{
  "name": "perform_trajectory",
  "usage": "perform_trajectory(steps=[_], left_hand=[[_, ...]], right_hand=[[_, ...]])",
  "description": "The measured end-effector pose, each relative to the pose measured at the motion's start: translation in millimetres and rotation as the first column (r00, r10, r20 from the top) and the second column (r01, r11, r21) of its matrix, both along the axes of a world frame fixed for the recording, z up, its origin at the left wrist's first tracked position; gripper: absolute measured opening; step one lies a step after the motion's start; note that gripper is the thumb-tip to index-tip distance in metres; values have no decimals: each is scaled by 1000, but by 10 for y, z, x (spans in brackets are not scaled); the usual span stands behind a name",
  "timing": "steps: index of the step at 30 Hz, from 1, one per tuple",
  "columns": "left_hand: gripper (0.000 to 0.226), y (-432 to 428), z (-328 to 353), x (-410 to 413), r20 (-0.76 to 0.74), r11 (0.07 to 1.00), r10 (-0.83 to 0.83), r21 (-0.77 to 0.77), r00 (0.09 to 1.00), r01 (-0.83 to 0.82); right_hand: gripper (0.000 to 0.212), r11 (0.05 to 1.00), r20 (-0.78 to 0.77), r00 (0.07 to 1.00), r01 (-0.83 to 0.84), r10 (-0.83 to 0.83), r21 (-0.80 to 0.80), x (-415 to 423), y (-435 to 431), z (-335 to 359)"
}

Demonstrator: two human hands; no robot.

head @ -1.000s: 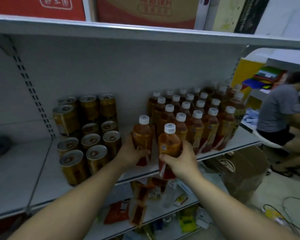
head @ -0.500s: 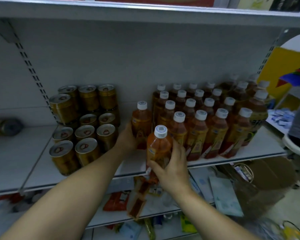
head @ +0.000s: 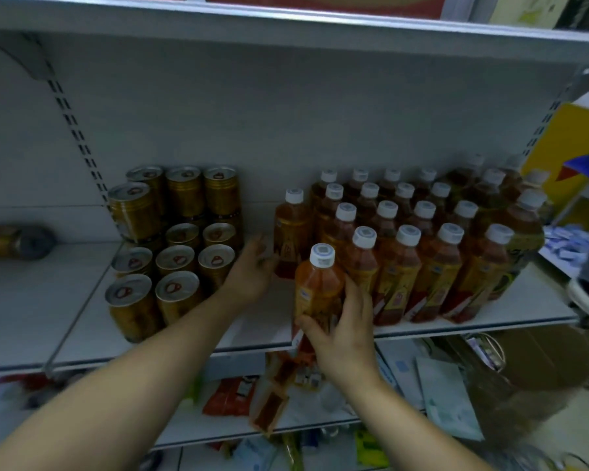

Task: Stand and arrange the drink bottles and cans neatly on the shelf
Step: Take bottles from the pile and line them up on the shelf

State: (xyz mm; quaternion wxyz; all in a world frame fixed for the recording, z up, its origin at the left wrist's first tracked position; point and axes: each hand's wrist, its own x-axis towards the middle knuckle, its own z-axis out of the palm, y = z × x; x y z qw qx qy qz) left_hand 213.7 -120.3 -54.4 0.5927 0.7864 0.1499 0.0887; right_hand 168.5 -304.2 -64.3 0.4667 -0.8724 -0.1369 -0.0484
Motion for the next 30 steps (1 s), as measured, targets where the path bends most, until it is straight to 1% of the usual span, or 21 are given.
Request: perform_trajectory(steps=[1, 2, 3, 4, 5, 6, 7, 9, 11, 12, 13, 15, 16, 17, 18, 20, 22, 23, 25, 27, 30], left_hand=[[42, -32, -49, -174, 42, 999, 6, -44, 999, -4], [35, -82, -88, -363, 62, 996, -16, -87, 998, 22], [37, -140, -132, -522, 46, 990, -79, -114, 996, 84], [51, -187, -190, -647, 11, 979, -187, -84, 982, 188], [69, -233, -247, -738, -18, 960, -278, -11, 960, 278], [82, -296, -285, -790, -28, 942, -330, 60, 944, 331], [91, -354, -320, -799, -34, 937, -330, 113, 943, 332], [97, -460, -370, -750, -11, 960, -236, 153, 972, 235], [87, -552, -366, -714, 23, 974, -152, 171, 988, 146], [81, -587, -349, -708, 41, 977, -129, 179, 991, 120], [77, -601, -345, -703, 41, 979, -115, 173, 993, 106], [74, -597, -332, -685, 40, 982, -98, 166, 994, 90], [72, -584, -334, -665, 40, 980, -94, 181, 995, 85], [71, -569, -325, -645, 41, 979, -88, 187, 995, 79], [71, -547, -322, -613, 40, 982, -79, 177, 996, 71], [75, -489, -325, -520, 15, 989, -65, 131, 998, 63], [84, -422, -312, -413, -15, 987, -79, 142, 997, 80], [91, -389, -298, -357, -34, 979, -85, 181, 996, 90], [108, -320, -278, -233, -73, 951, -107, 285, 992, 123], [117, -277, -233, -119, -89, 932, -134, 326, 987, 156], [120, -253, -198, 44, -85, 964, -150, 206, 985, 165]], right_hand=[[90, 1000, -13, 1000, 0, 0, 13, -1, 6, 15], [90, 1000, -24, 1000, 3, -2, 26, 3, 6, 31], [89, 999, -33, 999, 9, -8, 38, 16, 3, 41], [89, 999, -40, 999, 12, -10, 45, 27, 0, 49], [89, 999, -51, 999, 12, -9, 52, 38, -3, 56], [90, 998, -60, 998, 11, -7, 59, 46, 0, 68], [90, 998, -71, 997, 12, -7, 65, 54, 1, 77], [88, 997, -98, 995, 6, 2, 78, 52, -15, 118], [82, 997, -105, 994, -17, 24, 70, 47, -73, 187], [78, 998, -73, 997, -32, 36, 53, 55, -122, 247], [73, 999, -3, 999, -44, 45, 28, 79, -181, 333], [65, 997, 217, 974, -55, 65, -51, 219, -292, 590], [63, 991, 310, 947, -43, 82, -129, 343, -329, 750], [62, 971, 357, 928, -20, 107, -240, 501, -357, 901], [65, 928, 352, 926, 4, 138, -374, 675, -375, 1042], [76, 787, 220, 957, -12, 188, -617, 969, -406, 1227], [84, 663, 75, 975, -84, 208, -744, 1139, -418, 1222], [85, 629, 49, 976, -99, 213, -771, 1179, -412, 1184], [85, 616, 56, 975, -91, 215, -782, 1215, -391, 1125], [85, 624, 64, 976, -82, 208, -777, 1218, -374, 1127], [83, 629, 67, 976, -82, 209, -773, 1211, -389, 1123]])
